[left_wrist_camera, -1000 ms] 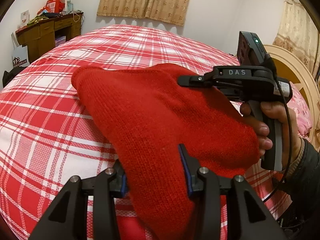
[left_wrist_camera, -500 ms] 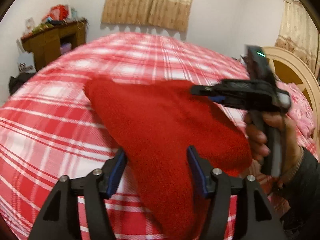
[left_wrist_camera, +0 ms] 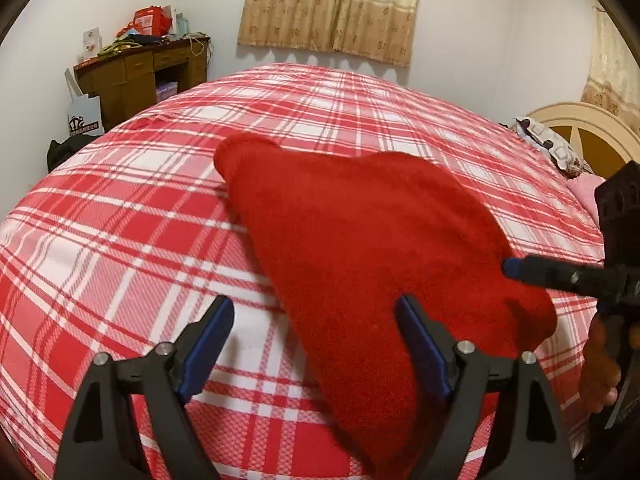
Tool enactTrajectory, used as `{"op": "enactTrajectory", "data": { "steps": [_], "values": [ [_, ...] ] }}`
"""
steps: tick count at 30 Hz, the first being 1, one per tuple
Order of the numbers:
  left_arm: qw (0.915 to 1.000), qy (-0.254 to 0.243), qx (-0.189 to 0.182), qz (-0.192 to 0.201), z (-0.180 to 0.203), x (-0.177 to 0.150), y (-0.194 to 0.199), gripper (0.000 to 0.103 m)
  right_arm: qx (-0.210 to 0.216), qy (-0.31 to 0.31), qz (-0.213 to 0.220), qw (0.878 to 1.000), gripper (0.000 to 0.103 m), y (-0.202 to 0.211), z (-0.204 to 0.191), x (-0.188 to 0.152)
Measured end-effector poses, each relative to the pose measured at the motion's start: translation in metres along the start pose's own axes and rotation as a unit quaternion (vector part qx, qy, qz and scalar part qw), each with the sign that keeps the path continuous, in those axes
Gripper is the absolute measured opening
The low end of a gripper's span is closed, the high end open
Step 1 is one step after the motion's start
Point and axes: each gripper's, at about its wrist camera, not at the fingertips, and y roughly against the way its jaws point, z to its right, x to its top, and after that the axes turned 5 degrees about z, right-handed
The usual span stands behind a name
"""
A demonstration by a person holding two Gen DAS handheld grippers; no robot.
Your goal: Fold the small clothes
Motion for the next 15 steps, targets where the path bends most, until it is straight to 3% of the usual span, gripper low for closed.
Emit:
{"op": "enactTrajectory", "data": {
  "steps": [3, 5, 9, 11, 15],
  "values": [
    [0.9999, -0.011, 0.008, -0.004, 0.008, 0.0, 0.014, 0.086, -0.025, 0.013, 0.002, 1.0, 0.052, 0.007, -0.014, 0.002],
    [0.9996, -0.022, 0.007, 0.014, 0.014, 0.001, 0.034, 0.089, -0.063, 0.049, 0.027, 0.996, 0.053, 0.019, -0.035, 0.003],
    [0.9983, -0.03, 0.014, 0.047, 0.021, 0.007, 0.063, 0.097, -0.169, 0.128, 0.115, 0.97, 0.06, 0.051, -0.077, -0.002],
    [0.9978, -0.034, 0.014, 0.055, 0.024, 0.011, 0.07, 0.097, -0.197, 0.149, 0.144, 0.958, 0.06, 0.064, -0.092, -0.004],
    [0.9966, -0.031, 0.007, 0.077, 0.028, 0.018, 0.082, 0.097, -0.208, 0.165, 0.166, 0.95, 0.065, 0.085, -0.103, -0.003]
  ]
}}
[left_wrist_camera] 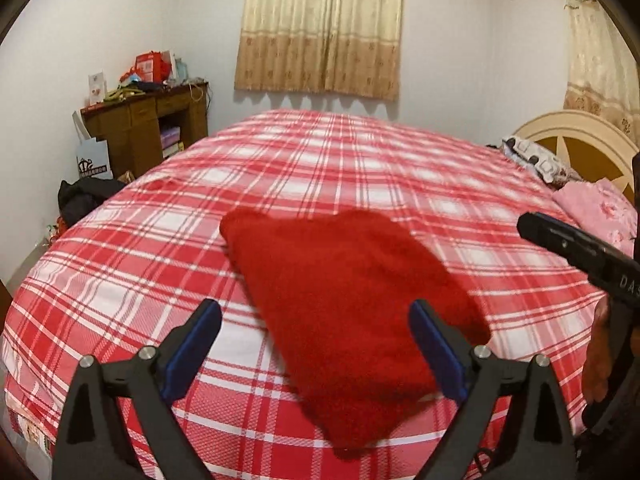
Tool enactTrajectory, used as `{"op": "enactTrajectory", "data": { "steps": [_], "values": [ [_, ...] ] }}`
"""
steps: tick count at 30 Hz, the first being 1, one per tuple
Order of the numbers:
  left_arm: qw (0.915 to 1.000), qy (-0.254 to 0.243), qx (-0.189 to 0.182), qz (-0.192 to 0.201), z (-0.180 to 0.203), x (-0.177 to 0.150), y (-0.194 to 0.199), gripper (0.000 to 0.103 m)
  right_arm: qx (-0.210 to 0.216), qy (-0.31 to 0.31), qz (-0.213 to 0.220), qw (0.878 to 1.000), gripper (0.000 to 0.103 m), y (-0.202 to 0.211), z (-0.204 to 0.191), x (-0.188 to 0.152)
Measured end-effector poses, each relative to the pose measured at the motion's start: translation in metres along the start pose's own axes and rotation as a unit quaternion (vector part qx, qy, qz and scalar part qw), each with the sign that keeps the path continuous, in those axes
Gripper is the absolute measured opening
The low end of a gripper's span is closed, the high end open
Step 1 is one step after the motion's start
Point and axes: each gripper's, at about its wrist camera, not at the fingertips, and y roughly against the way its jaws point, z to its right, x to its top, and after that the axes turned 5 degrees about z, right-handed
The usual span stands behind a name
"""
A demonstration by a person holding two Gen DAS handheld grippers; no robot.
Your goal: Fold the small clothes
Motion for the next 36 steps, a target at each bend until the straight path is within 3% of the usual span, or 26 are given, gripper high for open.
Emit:
{"op": "enactTrajectory", "data": {
  "steps": [36],
  "values": [
    [0.9997, 0.007, -0.004, 0.022, -0.006, 0.008, 0.008, 0.099, 0.008, -0.015, -0.003, 1.0, 0.066, 0.02, -0.007, -0.004]
  ]
}}
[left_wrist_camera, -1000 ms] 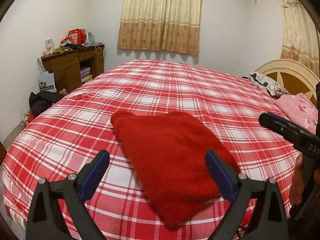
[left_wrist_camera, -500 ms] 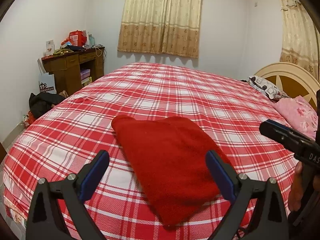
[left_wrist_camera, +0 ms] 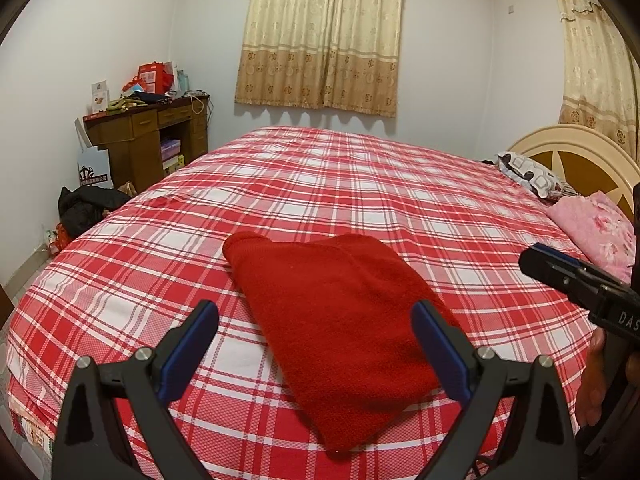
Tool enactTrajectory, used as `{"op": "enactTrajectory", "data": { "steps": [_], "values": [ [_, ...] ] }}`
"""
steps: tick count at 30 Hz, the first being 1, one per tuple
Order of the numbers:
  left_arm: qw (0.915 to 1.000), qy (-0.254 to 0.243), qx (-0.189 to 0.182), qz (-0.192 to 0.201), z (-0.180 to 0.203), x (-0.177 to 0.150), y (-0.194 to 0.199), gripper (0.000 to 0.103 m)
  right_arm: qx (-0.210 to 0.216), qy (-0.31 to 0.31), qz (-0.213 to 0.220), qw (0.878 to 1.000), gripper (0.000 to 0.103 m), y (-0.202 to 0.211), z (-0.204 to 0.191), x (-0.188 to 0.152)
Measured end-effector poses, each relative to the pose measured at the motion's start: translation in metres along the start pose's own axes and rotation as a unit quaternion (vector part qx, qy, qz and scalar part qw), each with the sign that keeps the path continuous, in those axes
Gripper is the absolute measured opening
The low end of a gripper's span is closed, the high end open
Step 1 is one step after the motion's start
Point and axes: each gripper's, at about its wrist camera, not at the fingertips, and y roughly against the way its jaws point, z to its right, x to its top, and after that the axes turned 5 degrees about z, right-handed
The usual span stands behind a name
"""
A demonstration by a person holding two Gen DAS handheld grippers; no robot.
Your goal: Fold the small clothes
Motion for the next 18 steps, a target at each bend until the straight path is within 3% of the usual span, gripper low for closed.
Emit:
{"op": "enactTrajectory", "data": {
  "steps": [18],
  "values": [
    [1.0, -0.008, 0.001, -0.002, 0.0063, 0.0015, 0.0002, 0.1, 0.004, 0.001, -0.001, 1.0, 0.066, 0.003, -0.006, -0.0007]
  ]
}}
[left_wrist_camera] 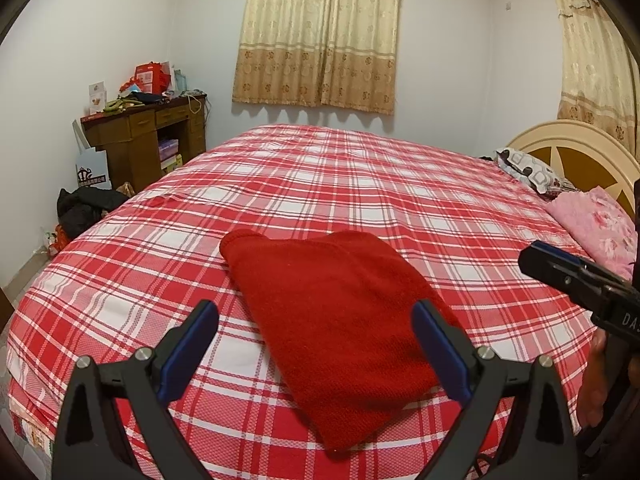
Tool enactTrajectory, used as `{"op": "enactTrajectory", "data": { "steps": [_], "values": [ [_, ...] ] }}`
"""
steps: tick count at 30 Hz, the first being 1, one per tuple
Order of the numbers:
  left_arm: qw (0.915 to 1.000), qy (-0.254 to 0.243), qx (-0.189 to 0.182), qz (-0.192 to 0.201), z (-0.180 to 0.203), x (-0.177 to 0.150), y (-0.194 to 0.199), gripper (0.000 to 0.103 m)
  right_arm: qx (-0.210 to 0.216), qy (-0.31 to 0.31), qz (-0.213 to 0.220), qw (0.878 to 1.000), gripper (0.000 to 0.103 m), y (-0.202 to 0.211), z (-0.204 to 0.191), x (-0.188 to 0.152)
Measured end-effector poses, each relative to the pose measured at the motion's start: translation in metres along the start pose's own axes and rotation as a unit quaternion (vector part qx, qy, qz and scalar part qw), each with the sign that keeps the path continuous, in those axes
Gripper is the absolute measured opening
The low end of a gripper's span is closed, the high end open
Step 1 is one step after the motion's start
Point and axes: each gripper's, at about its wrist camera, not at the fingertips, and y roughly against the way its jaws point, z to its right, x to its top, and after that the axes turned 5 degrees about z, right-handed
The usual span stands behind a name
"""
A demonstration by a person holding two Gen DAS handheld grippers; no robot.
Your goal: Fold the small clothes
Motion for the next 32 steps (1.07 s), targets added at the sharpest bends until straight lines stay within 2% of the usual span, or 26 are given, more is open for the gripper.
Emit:
{"op": "enactTrajectory", "data": {
  "steps": [9, 22, 32],
  "values": [
    [0.9999, -0.01, -0.003, 0.0, 0.0021, -0.0005, -0.002, 0.103, 0.0, 0.0, 0.001, 1.0, 0.066, -0.0005, 0.0005, 0.0004],
    [0.9997, -0.005, 0.023, -0.001, -0.0037, 0.0001, -0.0046, 0.103, 0.003, 0.004, -0.002, 1.0, 0.066, -0.0008, -0.0028, -0.0025],
    [0.9996, -0.012, 0.024, -0.008, -0.0042, -0.0058, -0.0098, 0.103, 0.002, 0.009, -0.007, 1.0, 0.066, -0.0018, -0.0059, -0.0046]
  ]
}}
